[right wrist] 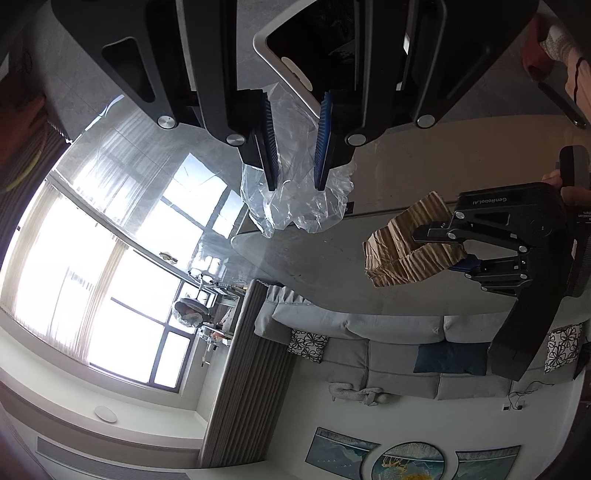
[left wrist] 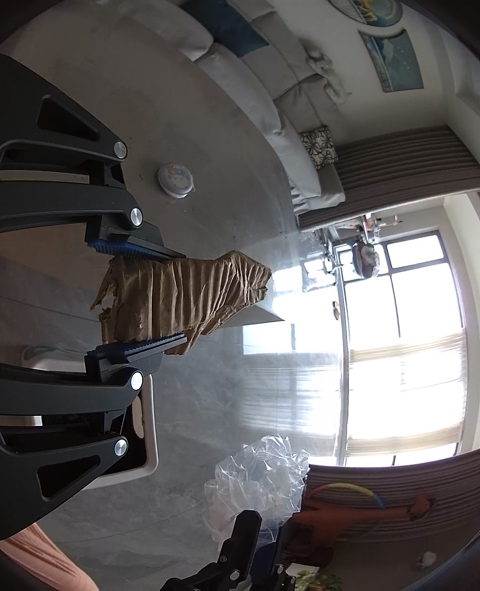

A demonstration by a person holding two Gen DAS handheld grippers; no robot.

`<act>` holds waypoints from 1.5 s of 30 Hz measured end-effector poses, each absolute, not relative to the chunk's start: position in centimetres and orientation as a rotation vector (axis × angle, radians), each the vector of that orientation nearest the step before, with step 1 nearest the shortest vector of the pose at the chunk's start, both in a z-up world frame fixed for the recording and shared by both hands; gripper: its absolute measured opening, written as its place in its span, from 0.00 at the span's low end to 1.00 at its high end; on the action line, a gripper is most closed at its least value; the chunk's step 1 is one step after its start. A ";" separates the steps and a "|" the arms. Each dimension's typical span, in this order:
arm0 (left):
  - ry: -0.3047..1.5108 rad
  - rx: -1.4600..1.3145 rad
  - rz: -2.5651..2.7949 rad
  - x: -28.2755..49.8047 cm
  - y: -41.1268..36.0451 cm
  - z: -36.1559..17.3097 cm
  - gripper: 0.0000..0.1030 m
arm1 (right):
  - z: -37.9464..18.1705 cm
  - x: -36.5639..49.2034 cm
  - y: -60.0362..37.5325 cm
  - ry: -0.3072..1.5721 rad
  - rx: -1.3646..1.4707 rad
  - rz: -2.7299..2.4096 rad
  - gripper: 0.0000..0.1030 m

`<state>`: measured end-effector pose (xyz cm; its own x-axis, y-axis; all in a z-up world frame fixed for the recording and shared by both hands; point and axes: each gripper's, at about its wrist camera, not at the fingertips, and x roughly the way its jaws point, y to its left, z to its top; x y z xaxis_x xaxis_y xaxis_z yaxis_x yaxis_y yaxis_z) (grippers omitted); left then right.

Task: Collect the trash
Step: 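Carry the paper bundle and plastic bag with both grippers over the white bin, then open the left gripper to drop the paper bundle while the right gripper drops the plastic bag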

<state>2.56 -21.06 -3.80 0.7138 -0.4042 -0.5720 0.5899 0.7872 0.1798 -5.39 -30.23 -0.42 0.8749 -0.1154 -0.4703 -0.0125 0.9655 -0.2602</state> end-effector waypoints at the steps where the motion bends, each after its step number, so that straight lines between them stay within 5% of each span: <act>1: 0.540 0.371 -0.573 2.2 -21.6 -3.9 0.37 | -0.6 -5.8 -30.3 0.506 -0.264 -0.064 0.20; 33: 0.615 0.403 -0.777 -1.4 -29.6 -8.8 0.37 | -3.6 -10.7 -34.2 0.560 -0.233 -0.174 0.20; 37: 0.633 0.418 -0.796 -1.3 -29.9 -9.6 0.45 | -4.0 -10.5 -34.1 0.570 -0.225 -0.175 0.20; 39: 0.632 0.425 -0.793 -1.2 -30.1 -9.8 0.60 | -4.0 -10.1 -33.9 0.572 -0.226 -0.177 0.20; 41: 0.620 0.421 -0.790 -1.4 -30.0 -9.8 0.88 | -4.0 -9.9 -33.9 0.576 -0.221 -0.176 0.20; 45: 0.573 0.415 -0.768 -1.5 -29.4 -9.3 0.96 | -4.1 -9.5 -33.7 0.577 -0.222 -0.176 0.20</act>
